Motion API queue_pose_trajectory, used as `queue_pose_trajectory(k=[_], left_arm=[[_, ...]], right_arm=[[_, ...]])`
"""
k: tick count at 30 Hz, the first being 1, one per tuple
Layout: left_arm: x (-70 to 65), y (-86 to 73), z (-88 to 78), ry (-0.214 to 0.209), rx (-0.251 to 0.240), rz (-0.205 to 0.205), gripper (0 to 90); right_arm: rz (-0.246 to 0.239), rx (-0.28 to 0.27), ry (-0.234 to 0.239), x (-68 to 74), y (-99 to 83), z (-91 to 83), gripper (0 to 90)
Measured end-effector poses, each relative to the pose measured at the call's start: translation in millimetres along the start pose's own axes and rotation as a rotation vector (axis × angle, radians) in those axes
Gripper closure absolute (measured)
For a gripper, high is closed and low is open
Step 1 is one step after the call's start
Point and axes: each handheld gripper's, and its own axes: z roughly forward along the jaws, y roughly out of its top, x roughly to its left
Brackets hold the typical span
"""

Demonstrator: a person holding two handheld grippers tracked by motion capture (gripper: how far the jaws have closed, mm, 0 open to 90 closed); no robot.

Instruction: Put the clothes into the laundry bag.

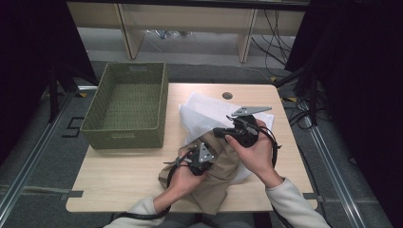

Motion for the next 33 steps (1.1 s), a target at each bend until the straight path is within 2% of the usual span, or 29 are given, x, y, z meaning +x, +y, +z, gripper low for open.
queue_pose_trajectory(k=[1,2,3,5,6,7,8,11,12,13,15,16,17,18,20,21,22,25,26,27,28,29,31,33], left_arm=[[0.0,3.0,-3.2,0.009,-0.033,-0.015,88.0],[0.5,6.8,-7.2,0.013,-0.061,-0.024,88.1],[0.5,6.8,-7.2,0.013,-0.061,-0.024,88.2],[2.6,20.9,-20.0,0.022,-0.161,-0.07,88.3],[4.0,25.9,-24.8,0.033,-0.182,-0.072,88.4],[4.0,25.9,-24.8,0.033,-0.182,-0.072,88.4],[7.2,34.9,-31.6,0.056,-0.235,-0.085,88.4],[13.9,44.4,-37.3,0.087,-0.272,-0.105,88.4],[16.2,46.3,-38.1,0.103,-0.281,-0.114,88.4],[18.6,47.7,-38.7,0.116,-0.288,-0.118,88.4],[23.4,48.7,-39.0,0.14,-0.295,-0.135,88.3],[25.7,48.7,-38.4,0.172,-0.29,-0.124,88.3],[29.5,48.1,-36.1,0.205,-0.291,-0.095,88.2],[32.3,45.8,-32.5,0.213,-0.282,-0.106,88.1],[35.9,39.7,-22.9,0.226,-0.254,-0.104,87.8],[36.3,36.3,-18.7,0.221,-0.236,-0.107,87.6],[36.2,33.3,-15.3,0.22,-0.227,-0.107,87.2],[34.7,29.7,-12.7,0.216,-0.227,-0.1,82.1],[32.2,29.2,-14.7,0.193,-0.231,-0.102,78.4],[31.2,29.1,-17.3,0.186,-0.233,-0.105,74.8],[30.7,29.5,-20.4,0.188,-0.245,-0.097,71.2],[30.7,29.5,-20.4,0.188,-0.245,-0.097,66.4],[26.8,30.6,-33.6,0.173,-0.266,-0.081,58.5],[24.3,30.8,-38.5,0.165,-0.28,-0.072,52.1]], right_arm=[[-0.006,-0.016,0.014,0.7,0.3,0.3,90.0],[0.003,-0.008,0.02,2.8,1.0,-1.7,90.0],[-0.005,-0.015,0.007,4.5,1.4,-3.3,90.0],[-0.005,-0.025,0.017,6.7,2.7,-6.2,90.0],[-0.02,-0.034,0.023,6.8,3.3,-7.3,90.0],[-0.02,-0.034,0.023,6.8,3.3,-7.3,90.0],[-0.014,-0.045,0.019,9.1,4.6,-11.5,90.0],[-0.006,-0.068,0.05,11.0,6.9,-17.2,90.0],[-0.013,-0.073,0.042,11.2,7.5,-19.5,90.0],[-0.004,-0.083,0.057,11.5,8.0,-21.2,90.0],[-0.001,-0.099,0.055,11.4,9.1,-24.8,90.0],[0.002,-0.104,0.056,10.5,9.3,-25.9,90.0],[0.005,-0.107,0.052,9.3,9.3,-26.5,90.0],[-0.004,-0.11,0.035,7.0,9.1,-26.1,90.0],[0.016,-0.095,0.037,4.4,8.0,-23.3,90.0],[-0.009,-0.106,0.036,1.5,7.2,-19.8,90.0],[0.029,-0.084,0.03,2.5,6.4,-19.5,90.0],[0.044,-0.071,0.016,0.0,5.0,-16.3,90.0],[0.035,-0.074,0.015,-1.7,4.9,-15.6,90.0],[0.016,-0.069,-0.005,-3.5,5.1,-16.6,90.0],[0.023,-0.075,0.008,-4.0,4.7,-14.7,90.0],[0.023,-0.075,0.008,-4.0,4.7,-14.7,90.0],[0.034,-0.062,-0.011,-4.5,4.4,-15.9,90.0],[0.031,-0.069,-0.002,-6.3,4.1,-14.4,90.0]])
